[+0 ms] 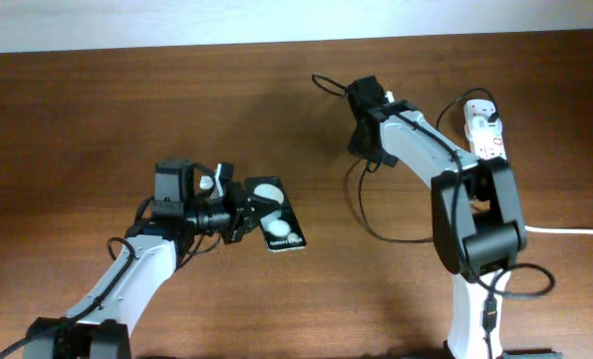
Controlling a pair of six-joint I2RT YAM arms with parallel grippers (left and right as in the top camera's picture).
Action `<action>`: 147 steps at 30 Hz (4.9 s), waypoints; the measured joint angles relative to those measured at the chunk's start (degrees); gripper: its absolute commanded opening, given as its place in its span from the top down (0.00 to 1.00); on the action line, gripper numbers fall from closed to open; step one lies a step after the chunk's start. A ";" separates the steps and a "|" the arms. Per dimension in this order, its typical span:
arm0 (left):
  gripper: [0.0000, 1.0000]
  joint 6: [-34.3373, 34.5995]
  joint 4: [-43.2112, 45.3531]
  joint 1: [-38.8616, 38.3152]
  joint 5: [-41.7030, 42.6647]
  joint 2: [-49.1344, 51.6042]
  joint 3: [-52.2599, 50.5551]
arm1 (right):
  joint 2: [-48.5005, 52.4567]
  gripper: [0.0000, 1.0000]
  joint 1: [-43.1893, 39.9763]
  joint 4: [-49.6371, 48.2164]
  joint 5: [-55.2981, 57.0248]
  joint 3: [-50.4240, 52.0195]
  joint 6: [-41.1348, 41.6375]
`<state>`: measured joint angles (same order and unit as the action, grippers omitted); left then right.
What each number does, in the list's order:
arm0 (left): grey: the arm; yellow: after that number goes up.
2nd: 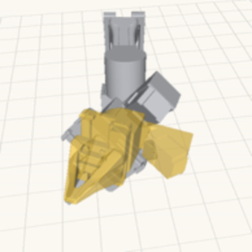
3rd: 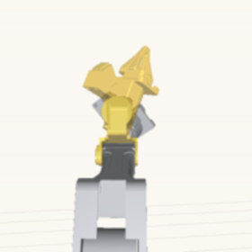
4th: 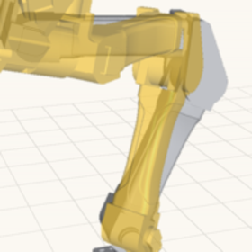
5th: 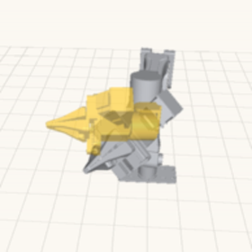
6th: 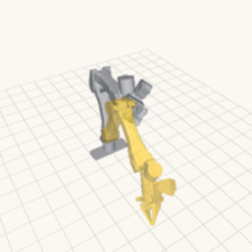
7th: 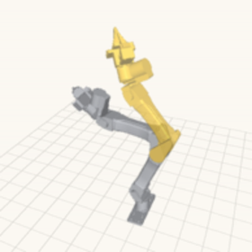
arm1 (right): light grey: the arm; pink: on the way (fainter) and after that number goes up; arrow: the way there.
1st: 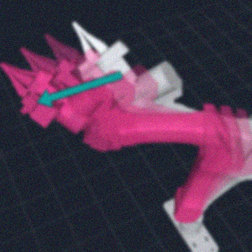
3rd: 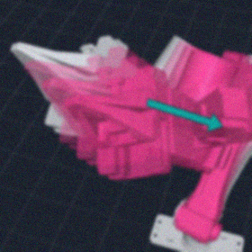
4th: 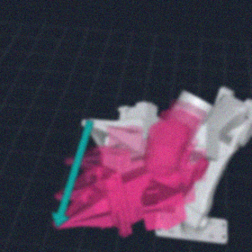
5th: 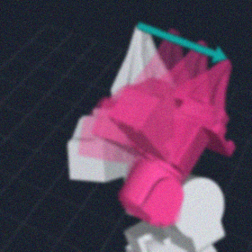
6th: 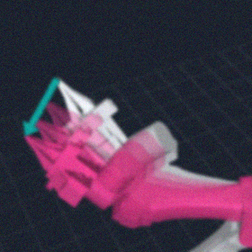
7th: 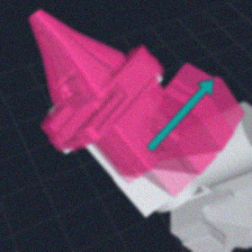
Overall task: Plug charger to phone and switch on socket
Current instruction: 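Release the phone with the right gripper and reach for the cable end, then grasp the USB-C cable plug with the right gripper and lift it, then push the USB-C plug up into the phone's bottom port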
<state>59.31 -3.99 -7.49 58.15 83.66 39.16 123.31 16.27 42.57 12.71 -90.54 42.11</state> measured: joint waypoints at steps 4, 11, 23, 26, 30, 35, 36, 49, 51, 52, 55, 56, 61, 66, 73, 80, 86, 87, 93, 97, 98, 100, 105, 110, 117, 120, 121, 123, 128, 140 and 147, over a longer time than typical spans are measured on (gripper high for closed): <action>1.00 0.00 0.17 0.00 6.43 0.00 0.00 | -8.04 0.96 -0.02 5.75 -0.35 -0.02 -2.05; 1.00 -0.92 0.17 1.16 8.96 0.00 0.07 | -30.08 0.96 0.00 27.43 -8.26 -0.02 -7.78; 1.00 6.12 27.02 1.14 15.54 0.26 0.37 | -75.25 0.96 0.00 25.09 -30.71 17.99 -14.05; 1.00 11.98 31.19 1.14 14.16 0.24 0.59 | -76.74 0.96 0.00 13.05 -40.57 32.59 -14.12; 1.00 15.23 31.23 1.14 7.96 0.24 0.59 | -76.00 0.96 5.35 3.32 -45.83 43.12 -14.05; 1.00 18.14 31.19 1.14 1.66 0.24 0.59 | -73.92 0.96 21.86 -4.76 -34.47 43.36 -10.69; 1.00 18.27 31.15 1.14 1.16 0.24 0.59 | -72.17 0.96 25.46 -6.36 -31.04 43.36 -9.97; 1.00 8.35 30.86 1.14 1.18 0.24 0.59 | -62.16 0.96 34.40 -13.84 -15.26 43.30 -6.58; 1.00 7.74 30.86 1.14 1.20 0.24 0.59 | -62.29 0.96 34.40 -13.22 -15.28 43.30 -6.27; 1.00 7.72 30.86 1.14 1.20 0.24 0.59 | -62.29 0.96 34.40 -13.22 -15.26 43.30 -6.25; 1.00 7.69 30.86 1.14 1.20 0.24 0.59 | -62.29 0.96 34.40 -13.64 -15.26 43.30 -6.21; 1.00 7.69 30.86 1.14 1.20 0.24 0.59 | -62.29 0.96 34.40 -13.97 -15.28 43.30 -6.34; 1.00 7.54 28.20 1.14 1.11 0.26 0.59 | -62.29 0.96 34.42 -14.69 -15.32 43.30 -6.36; 1.00 7.54 26.01 1.22 1.18 0.24 0.59 | -62.29 0.96 34.47 -15.74 -15.28 43.19 -6.38; 1.00 8.90 26.01 1.22 0.87 0.24 0.59 | -61.83 0.96 34.47 -15.08 -15.78 43.17 -6.43; 1.00 10.16 26.01 1.22 0.28 0.24 0.59 | -61.79 0.96 34.47 -14.23 -16.00 43.17 -6.54; 1.00 10.12 25.66 1.22 0.28 0.24 0.59 | -61.79 0.96 34.47 -14.25 -16.00 43.17 -6.58; 1.00 10.10 24.90 1.22 0.28 0.24 0.59 | -61.79 0.96 34.47 -14.25 -16.04 43.17 -6.62; 1.00 10.10 24.13 1.22 0.26 0.24 0.59 | -61.59 0.96 34.47 -14.32 -16.41 43.15 -6.60; 1.00 9.86 24.20 1.31 0.28 0.24 0.59 | -61.59 0.96 34.47 -15.58 -16.83 43.15 -7.72; 1.00 9.35 24.33 1.40 0.31 0.24 0.59 | -61.59 0.96 34.47 -15.96 -16.96 43.15 -8.24; 1.00 7.98 24.50 1.60 0.33 0.24 0.59 | -61.59 0.96 34.49 -16.85 -17.38 43.15 -8.94; 1.00 7.28 24.55 1.68 0.57 0.24 0.59 | -61.59 0.96 34.80 -17.33 -17.20 43.15 -9.60; 1.00 7.56 24.70 1.95 1.55 0.24 0.59 | -61.59 0.96 34.91 -16.39 -16.79 43.15 -10.69; 1.00 8.13 24.59 1.84 2.93 0.26 0.59 | -61.57 0.96 34.88 -14.56 -15.93 43.15 -10.99; 1.00 8.85 24.59 1.84 2.93 0.24 0.59 | -61.57 0.96 34.88 -14.49 -15.54 43.15 -11.06; 1.00 9.03 24.59 1.84 2.93 0.26 0.59 | -61.59 0.96 34.88 -14.45 -15.52 43.15 -11.04; 1.00 9.05 24.59 1.84 3.13 0.24 0.59 | -61.57 0.96 34.88 -14.23 -15.43 43.15 -11.06; 1.00 9.05 24.57 1.81 3.08 0.24 0.59 | -61.57 0.96 34.88 -14.10 -15.28 43.15 -11.08; 1.00 9.05 24.55 1.55 2.43 0.24 0.59 | -61.59 0.96 34.88 -14.25 -15.34 43.15 -8.15; 1.00 8.98 24.61 1.57 1.79 0.24 0.59 | -61.57 0.96 34.88 -17.11 -16.52 43.15 -7.52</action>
<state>68.29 20.62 -5.91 59.94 83.90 39.75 61.73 51.16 25.45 -3.81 -47.40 34.59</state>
